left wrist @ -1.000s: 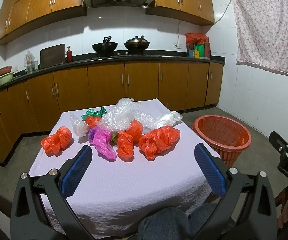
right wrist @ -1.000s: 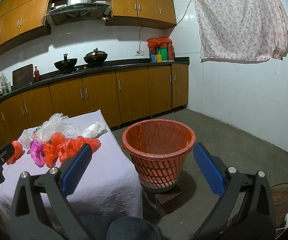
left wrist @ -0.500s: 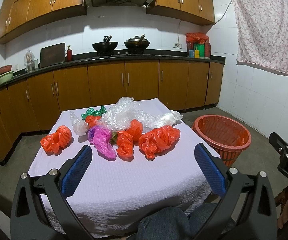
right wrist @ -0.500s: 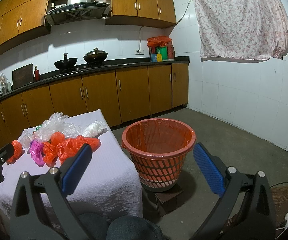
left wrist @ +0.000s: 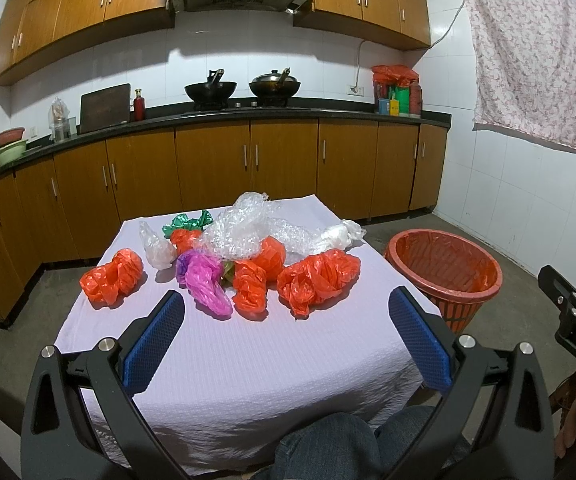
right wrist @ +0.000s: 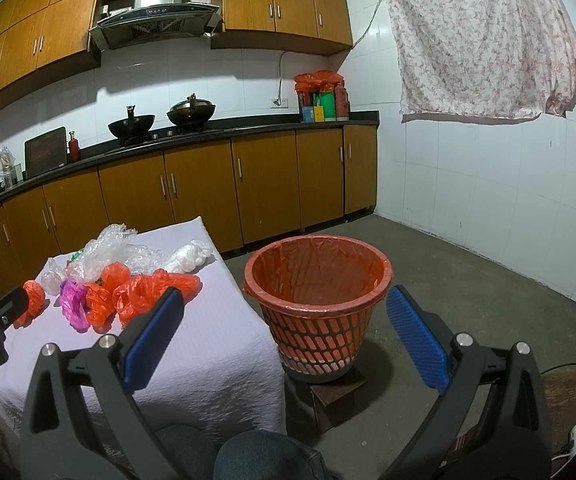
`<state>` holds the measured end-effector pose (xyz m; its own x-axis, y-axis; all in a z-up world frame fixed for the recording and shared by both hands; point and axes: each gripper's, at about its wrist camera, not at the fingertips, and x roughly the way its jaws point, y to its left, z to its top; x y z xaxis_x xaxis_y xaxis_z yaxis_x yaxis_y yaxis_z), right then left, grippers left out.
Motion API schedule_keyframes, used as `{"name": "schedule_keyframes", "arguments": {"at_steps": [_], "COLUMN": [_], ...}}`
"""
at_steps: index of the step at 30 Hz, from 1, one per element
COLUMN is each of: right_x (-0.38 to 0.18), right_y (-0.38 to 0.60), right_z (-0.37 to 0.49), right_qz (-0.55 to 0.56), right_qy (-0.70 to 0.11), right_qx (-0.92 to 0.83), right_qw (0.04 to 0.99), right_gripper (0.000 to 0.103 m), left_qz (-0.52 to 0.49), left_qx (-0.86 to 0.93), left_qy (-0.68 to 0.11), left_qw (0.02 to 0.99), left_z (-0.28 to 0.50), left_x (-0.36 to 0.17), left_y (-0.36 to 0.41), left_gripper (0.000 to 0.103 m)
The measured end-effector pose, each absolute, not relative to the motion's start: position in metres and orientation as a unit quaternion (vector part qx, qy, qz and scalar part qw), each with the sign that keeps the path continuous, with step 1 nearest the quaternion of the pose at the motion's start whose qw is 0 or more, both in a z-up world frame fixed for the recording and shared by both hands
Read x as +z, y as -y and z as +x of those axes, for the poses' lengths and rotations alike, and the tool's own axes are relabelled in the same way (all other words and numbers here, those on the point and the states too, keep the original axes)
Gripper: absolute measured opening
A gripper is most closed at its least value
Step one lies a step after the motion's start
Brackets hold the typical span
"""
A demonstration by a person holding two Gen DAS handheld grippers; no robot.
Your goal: Collect trash
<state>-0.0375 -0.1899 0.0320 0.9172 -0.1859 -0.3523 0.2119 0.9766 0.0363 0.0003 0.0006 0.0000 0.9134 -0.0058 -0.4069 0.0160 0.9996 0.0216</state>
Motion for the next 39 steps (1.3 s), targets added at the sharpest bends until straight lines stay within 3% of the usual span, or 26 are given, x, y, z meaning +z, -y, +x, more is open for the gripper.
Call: {"name": "schedule_keyframes", "arguments": {"at_steps": [25,39], "right_x": [0.022,0.010], "right_y": [0.187,0.174], "right_z": [-0.031,-0.001], "right_qz": [0.040,0.034], "right_qy": [-0.184,-0.229], "right_qx": [-0.094,-0.074], "right_qw": [0.978,0.970], "right_gripper": [0.099,0.099], "left_qz": [0.012,-0.021], "left_qx": [-0.005,0.040], "left_qy": [-0.211,-0.257], "left_qw": [0.977,0.965], "left_z": [0.000,0.018], "left_x": [0.000,-0.036], "left_y": [0.000,-0.046], "left_gripper": [0.101,0.101]}}
